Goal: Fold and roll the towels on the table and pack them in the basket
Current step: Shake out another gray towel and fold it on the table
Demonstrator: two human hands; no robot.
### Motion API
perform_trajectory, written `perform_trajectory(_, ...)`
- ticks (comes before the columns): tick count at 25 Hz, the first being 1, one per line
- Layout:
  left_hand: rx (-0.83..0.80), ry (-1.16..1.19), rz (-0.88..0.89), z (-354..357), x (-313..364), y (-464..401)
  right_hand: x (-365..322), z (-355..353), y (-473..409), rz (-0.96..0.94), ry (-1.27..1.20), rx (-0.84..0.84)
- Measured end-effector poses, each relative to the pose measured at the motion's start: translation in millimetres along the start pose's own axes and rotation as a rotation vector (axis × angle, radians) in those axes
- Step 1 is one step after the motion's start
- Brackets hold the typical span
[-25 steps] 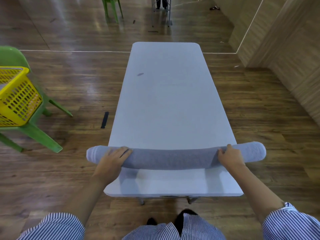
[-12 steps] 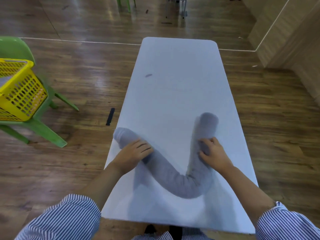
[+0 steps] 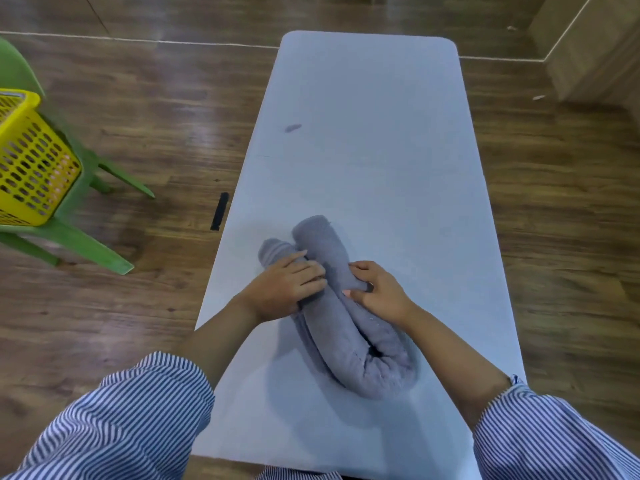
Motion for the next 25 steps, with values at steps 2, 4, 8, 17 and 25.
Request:
perform_trajectory(2, -0.105, -0.022, -0.136, 0.6, -12.8, -6.9, -8.4, 0.9, -2.7, -0.068, 0.034, -0.043)
perform_trajectory(4, -0.297, -0.025, -0.298, -0.1, -20.5, -13.6, -18.2, -2.6, 0.9, -0.093, 0.036, -0.128)
perform_trajectory(8, -0.472, -0.109, -0.438, -1.5, -16.8, -17.2, -32.6, -14.2, 23.2, 0.020, 0.038, -0.212)
perform_trajectory(17, -0.445, -0.105, -0.586, 3.6, 35.0, 10.3, -16.2, -5.2, 82.0, 0.134, 0.936, -0.273)
perform_trajectory(25, -0.091, -0.256, -0.464, -45.9, 13.9, -11.4, -42.4, -68.8, 60.0, -0.040, 0.861, -0.051)
Point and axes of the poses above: each hand's wrist, its own y-axis away from the middle knuckle, its own z-axis out of the palm, x = y × z, the point moved 3 cm from there along -y, towards the middle knuckle, and after that the axes turned 8 degrees about y, right-handed, at the moved point
